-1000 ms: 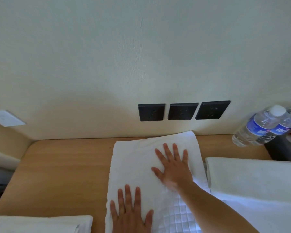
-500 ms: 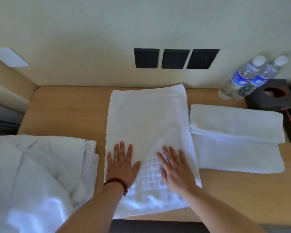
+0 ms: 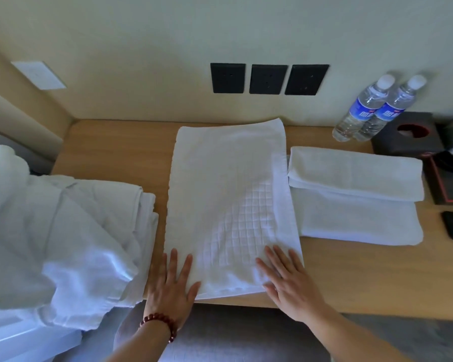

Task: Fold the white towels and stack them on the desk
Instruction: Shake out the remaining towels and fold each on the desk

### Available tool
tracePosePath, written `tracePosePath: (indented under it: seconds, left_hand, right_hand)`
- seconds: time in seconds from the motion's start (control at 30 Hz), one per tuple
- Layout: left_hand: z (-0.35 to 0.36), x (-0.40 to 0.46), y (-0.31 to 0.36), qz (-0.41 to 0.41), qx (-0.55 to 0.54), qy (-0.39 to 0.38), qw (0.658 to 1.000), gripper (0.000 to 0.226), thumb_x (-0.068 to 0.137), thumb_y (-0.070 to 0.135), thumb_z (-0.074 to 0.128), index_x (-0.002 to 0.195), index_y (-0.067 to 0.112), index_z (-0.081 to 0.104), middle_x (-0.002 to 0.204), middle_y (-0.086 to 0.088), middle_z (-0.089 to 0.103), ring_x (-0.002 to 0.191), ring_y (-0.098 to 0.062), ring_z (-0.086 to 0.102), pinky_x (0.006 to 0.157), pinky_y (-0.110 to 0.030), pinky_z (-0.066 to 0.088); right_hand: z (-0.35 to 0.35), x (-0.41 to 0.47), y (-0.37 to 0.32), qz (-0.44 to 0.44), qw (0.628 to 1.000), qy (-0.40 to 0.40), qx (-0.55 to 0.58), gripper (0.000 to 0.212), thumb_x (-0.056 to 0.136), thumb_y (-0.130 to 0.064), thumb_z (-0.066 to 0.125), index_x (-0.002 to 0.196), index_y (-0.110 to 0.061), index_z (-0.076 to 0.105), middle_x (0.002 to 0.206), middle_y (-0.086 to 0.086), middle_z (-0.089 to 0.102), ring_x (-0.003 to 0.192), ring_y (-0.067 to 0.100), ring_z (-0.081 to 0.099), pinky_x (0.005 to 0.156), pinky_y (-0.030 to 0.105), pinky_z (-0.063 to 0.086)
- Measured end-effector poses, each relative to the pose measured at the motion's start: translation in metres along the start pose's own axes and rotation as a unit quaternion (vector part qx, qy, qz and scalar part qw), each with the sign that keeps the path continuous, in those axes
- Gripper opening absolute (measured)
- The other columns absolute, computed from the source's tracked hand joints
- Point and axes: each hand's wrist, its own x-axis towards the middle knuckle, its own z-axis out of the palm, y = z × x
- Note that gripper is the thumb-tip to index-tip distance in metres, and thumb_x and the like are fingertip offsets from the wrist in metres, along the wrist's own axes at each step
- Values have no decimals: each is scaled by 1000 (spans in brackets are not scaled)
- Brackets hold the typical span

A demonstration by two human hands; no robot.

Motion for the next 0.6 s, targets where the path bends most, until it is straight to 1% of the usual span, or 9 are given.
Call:
tracePosePath:
  seconds: [0.1, 0.17, 0.23, 0.27, 0.33, 0.37, 0.43, 0.5, 0.6]
  left_hand:
    - [4, -11, -5, -22, -20, 10, 1000, 73, 93, 70, 6, 158, 37, -4, 166, -3, -15, 154, -27, -1, 123, -47, 0]
    - [4, -18, -8, -48, -55, 9, 997, 77, 90, 73, 6, 158, 38, -7, 166, -4, -14, 153, -28, 2, 119, -51, 8]
    - [6, -25, -11, -63, -84, 3, 994, 81, 89, 72, 12, 160, 32, 2, 167, -8, -1, 151, -31, 15, 116, -53, 18]
    - [7, -27, -11, -66, -93, 1, 993, 81, 90, 71, 14, 160, 28, 11, 166, -10, 11, 148, -34, 25, 113, -54, 27]
    - [8, -29, -11, -69, -112, 7, 991, 78, 94, 67, 17, 154, 21, 36, 154, -15, 37, 135, -38, 44, 102, -56, 44]
    - [9, -31, -10, -65, -124, 17, 990, 73, 95, 64, 23, 147, 20, 47, 148, -15, 45, 130, -39, 48, 98, -57, 47]
    - [3, -36, -3, -80, -175, 30, 981, 53, 96, 51, 48, 140, 23, 57, 144, -13, 50, 127, -37, 50, 102, -54, 47]
    - [-6, -36, 2, -116, -260, 35, 958, 44, 93, 33, 66, 136, 29, 59, 142, -8, 52, 123, -29, 55, 103, -45, 48]
    - [-22, -29, 7, -171, -356, 17, 919, 38, 93, 24, 67, 130, 32, 62, 128, 4, 59, 113, -23, 61, 96, -35, 49]
  right_hand:
    - [-6, -17, 7, 43, 999, 13, 8, 58, 103, -47, 45, 155, -22, 37, 165, 8, 24, 153, 27, 22, 119, 54, 27]
    - [-7, -29, 11, 58, 998, 23, 18, 53, 100, -39, 50, 149, -18, 47, 159, 10, 37, 147, 28, 35, 113, 51, 38]
    - [-7, -40, 13, 57, 998, 29, 23, 51, 92, -24, 58, 141, -14, 56, 151, 10, 47, 136, 29, 49, 102, 47, 50]
    - [-7, -44, 14, 60, 997, 31, 27, 55, 83, -17, 66, 137, -13, 59, 147, 10, 51, 129, 29, 54, 97, 44, 54]
    - [-8, -45, 12, 85, 995, 26, 46, 71, 63, -4, 81, 131, -13, 64, 138, 8, 57, 120, 28, 59, 88, 40, 59]
    - [-9, -44, 9, 99, 993, 21, 52, 75, 57, 0, 84, 128, -13, 65, 135, 7, 58, 117, 28, 60, 85, 38, 60]
    - [-14, -38, 3, 114, 992, 21, 50, 73, 53, 4, 85, 122, -13, 69, 126, 7, 63, 110, 28, 63, 78, 36, 61]
    - [-19, -32, -2, 118, 992, 26, 44, 64, 53, 4, 85, 114, -13, 71, 117, 5, 66, 102, 27, 66, 71, 33, 60]
    - [-27, -23, -4, 115, 992, 32, 37, 50, 56, -1, 86, 102, -15, 72, 101, 0, 66, 91, 23, 66, 66, 31, 59]
